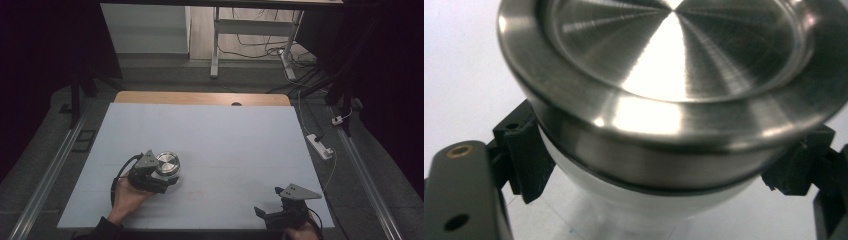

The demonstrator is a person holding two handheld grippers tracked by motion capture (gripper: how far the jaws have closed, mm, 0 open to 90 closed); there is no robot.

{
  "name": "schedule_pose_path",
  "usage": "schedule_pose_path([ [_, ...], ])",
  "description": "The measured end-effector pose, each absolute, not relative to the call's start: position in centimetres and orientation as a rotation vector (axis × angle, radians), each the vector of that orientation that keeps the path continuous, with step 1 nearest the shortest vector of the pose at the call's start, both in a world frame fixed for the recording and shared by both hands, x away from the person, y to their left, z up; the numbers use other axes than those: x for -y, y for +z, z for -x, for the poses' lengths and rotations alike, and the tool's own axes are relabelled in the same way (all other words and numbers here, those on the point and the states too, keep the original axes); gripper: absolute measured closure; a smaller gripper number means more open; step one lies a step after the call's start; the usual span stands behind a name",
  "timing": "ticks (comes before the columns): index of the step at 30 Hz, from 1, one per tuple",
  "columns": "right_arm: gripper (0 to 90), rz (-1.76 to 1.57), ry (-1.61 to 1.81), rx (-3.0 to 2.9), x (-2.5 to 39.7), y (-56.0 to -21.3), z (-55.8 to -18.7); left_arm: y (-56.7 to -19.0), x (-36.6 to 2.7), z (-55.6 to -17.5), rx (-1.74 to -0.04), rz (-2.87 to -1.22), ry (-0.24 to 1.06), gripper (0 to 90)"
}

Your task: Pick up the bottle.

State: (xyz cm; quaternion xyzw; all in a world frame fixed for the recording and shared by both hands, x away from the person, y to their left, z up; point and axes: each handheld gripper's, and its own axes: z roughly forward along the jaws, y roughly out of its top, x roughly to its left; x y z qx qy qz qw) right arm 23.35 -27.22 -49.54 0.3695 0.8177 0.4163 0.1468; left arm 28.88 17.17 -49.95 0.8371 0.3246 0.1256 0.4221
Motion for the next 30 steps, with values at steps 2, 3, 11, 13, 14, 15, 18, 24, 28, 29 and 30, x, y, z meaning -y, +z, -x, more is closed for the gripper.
schedule_pose_path([
  [2, 0.0, -1.066, 1.2, -2.353, 27.2, -49.5, -23.3, -49.6, -17.1, -28.9, -0.8, -2.094, 0.307, 15.5],
  [3, 0.0, -1.067, 1.2, -2.353, 27.2, -49.5, -23.3, -49.5, -17.0, -29.0, -0.795, -2.094, 0.299, 15.5],
  [11, 0.0, -1.068, 1.202, -2.353, 27.2, -49.5, -23.4, -48.2, -16.5, -29.4, -0.764, -2.11, 0.32, 15.5],
  [13, 0.0, -1.068, 1.203, -2.352, 27.3, -49.5, -23.4, -47.8, -16.4, -29.5, -0.756, -2.111, 0.323, 15.5],
  [14, 0.0, -1.067, 1.204, -2.351, 27.3, -49.5, -23.4, -47.6, -16.3, -29.5, -0.753, -2.112, 0.322, 15.5],
  [15, 0.0, -1.067, 1.205, -2.35, 27.3, -49.5, -23.4, -47.4, -16.2, -29.6, -0.748, -2.114, 0.32, 15.5],
  [18, 0.0, -1.07, 1.208, -2.347, 27.3, -49.5, -23.4, -46.8, -15.8, -29.8, -0.737, -2.117, 0.317, 15.5],
  [24, 0.0, -1.07, 1.21, -2.347, 27.3, -49.5, -23.3, -45.5, -14.9, -30.3, -0.702, -2.126, 0.32, 15.5],
  [28, 0.0, -1.071, 1.211, -2.346, 27.3, -49.5, -23.3, -44.6, -14.3, -30.5, -0.68, -2.123, 0.327, 15.5],
  [29, 0.0, -1.07, 1.21, -2.346, 27.3, -49.5, -23.3, -44.5, -14.1, -30.6, -0.676, -2.118, 0.322, 15.5],
  [30, 0.0, -1.071, 1.21, -2.346, 27.3, -49.5, -23.3, -44.3, -14.0, -30.7, -0.671, -2.117, 0.317, 15.5],
])
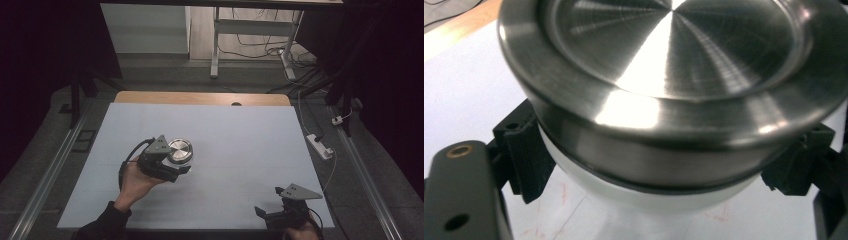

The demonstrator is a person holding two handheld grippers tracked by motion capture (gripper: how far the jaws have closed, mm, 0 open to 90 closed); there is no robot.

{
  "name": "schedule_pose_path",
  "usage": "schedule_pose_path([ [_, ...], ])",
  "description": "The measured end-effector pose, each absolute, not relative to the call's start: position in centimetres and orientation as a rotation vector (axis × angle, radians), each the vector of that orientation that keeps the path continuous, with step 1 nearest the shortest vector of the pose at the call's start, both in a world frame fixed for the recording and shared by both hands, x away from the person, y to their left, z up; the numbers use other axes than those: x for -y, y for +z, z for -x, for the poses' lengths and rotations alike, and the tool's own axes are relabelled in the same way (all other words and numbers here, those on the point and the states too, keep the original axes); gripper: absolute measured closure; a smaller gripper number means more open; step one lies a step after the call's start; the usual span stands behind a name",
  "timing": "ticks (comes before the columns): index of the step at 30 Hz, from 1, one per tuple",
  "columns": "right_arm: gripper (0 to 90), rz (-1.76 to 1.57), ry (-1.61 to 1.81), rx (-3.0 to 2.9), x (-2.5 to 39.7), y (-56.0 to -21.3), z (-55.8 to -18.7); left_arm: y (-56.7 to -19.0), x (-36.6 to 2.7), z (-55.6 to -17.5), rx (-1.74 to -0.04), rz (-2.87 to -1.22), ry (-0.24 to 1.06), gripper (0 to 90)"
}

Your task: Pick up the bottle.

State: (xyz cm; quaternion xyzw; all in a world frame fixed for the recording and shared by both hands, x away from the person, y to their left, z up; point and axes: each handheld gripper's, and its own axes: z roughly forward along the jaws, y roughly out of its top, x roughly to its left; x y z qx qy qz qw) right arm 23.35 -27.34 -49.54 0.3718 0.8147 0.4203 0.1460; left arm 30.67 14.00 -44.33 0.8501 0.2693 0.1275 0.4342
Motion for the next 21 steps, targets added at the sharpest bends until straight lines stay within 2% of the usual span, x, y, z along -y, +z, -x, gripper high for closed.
schedule_pose_path([
  [21, 0.0, -1.065, 1.202, -2.351, 27.3, -49.6, -23.4, -44.1, -10.8, -31.1, -0.604, -2.137, 0.273, 15.5],
])
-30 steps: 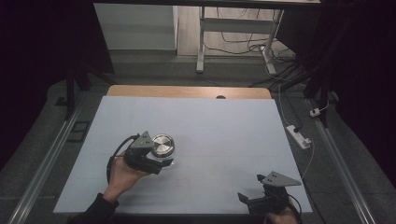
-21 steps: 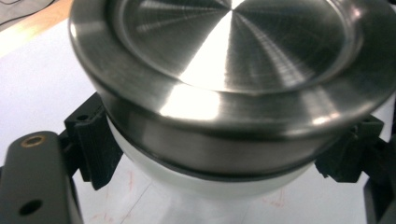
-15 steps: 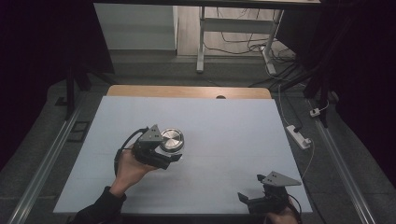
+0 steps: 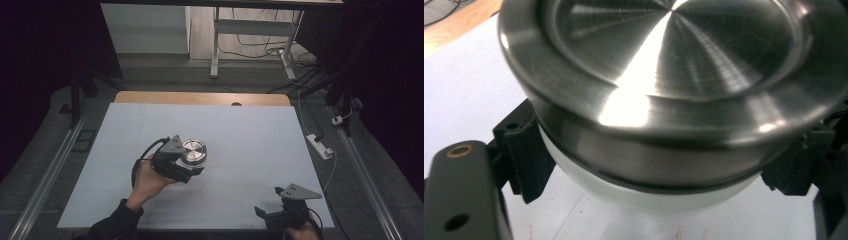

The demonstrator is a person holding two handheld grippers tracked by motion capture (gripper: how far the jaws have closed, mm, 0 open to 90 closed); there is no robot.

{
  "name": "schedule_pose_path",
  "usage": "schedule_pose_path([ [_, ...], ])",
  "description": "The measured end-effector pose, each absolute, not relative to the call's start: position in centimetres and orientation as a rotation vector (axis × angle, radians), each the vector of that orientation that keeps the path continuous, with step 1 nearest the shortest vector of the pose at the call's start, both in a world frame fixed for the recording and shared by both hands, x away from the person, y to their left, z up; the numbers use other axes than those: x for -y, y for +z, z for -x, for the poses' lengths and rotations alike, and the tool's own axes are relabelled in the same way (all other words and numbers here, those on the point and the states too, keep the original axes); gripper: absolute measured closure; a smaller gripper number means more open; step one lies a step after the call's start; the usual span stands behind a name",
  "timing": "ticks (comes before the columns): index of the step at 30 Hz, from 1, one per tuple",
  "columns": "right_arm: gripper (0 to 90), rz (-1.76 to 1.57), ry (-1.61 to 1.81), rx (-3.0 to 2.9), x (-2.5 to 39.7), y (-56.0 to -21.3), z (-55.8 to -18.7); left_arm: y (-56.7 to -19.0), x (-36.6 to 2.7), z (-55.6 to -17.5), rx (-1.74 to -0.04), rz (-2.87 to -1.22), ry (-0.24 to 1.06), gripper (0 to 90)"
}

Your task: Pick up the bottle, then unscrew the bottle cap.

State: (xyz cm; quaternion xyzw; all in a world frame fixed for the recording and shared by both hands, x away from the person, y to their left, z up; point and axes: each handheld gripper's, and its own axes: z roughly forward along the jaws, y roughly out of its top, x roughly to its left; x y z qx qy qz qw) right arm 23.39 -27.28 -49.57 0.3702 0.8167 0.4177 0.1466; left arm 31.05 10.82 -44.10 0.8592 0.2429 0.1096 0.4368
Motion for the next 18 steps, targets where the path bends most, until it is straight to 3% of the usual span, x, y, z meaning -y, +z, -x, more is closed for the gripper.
schedule_pose_path([
  [18, 0.0, -1.083, 1.289, -2.335, 26.97, -48.94, -23.48, -44.79, -10.79, -30.9, -0.612, -2.145, 0.269, 15.5],
])
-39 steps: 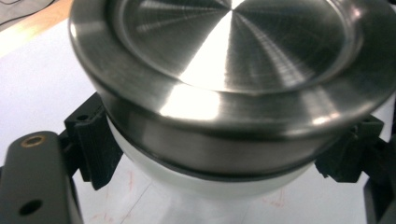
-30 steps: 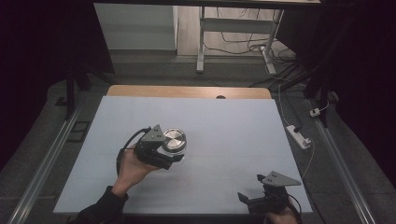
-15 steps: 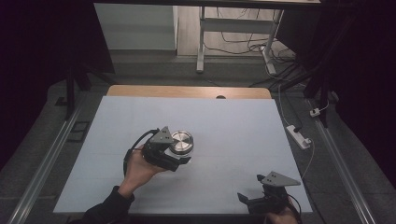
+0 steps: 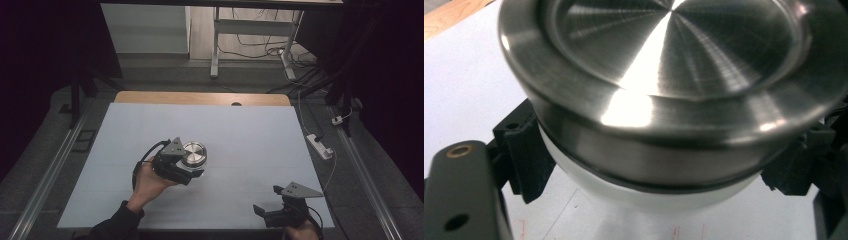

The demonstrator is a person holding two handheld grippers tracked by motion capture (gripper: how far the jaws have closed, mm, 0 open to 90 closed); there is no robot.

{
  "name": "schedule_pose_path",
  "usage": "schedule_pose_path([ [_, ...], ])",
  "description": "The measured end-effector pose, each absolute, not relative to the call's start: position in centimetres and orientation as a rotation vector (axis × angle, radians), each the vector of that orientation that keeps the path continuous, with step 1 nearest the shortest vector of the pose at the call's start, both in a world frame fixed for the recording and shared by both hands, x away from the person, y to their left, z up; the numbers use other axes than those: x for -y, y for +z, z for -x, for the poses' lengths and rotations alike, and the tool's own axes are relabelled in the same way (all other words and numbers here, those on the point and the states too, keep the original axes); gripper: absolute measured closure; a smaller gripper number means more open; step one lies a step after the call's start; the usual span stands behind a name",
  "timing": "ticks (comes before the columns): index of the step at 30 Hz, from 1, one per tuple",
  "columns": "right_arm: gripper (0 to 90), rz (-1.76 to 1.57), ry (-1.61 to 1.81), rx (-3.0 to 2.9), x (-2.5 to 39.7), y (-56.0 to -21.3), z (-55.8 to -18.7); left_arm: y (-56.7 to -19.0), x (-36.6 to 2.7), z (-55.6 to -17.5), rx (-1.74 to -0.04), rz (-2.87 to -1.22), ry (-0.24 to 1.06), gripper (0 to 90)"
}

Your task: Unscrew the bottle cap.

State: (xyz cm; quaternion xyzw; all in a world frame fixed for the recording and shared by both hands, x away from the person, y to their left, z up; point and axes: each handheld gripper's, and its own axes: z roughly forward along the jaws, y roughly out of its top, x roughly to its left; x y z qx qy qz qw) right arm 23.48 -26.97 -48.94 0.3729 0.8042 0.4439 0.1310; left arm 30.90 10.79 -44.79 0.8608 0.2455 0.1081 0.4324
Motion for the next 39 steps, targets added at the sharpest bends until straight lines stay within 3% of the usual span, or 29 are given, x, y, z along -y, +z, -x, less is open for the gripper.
schedule_pose_path([
  [39, 0.0, -0.756, 1.469, -2.407, 19.2, -44.2, -25.9, -45.1, -10.2, -30.3, -0.596, -2.163, 0.269, 15.5],
])
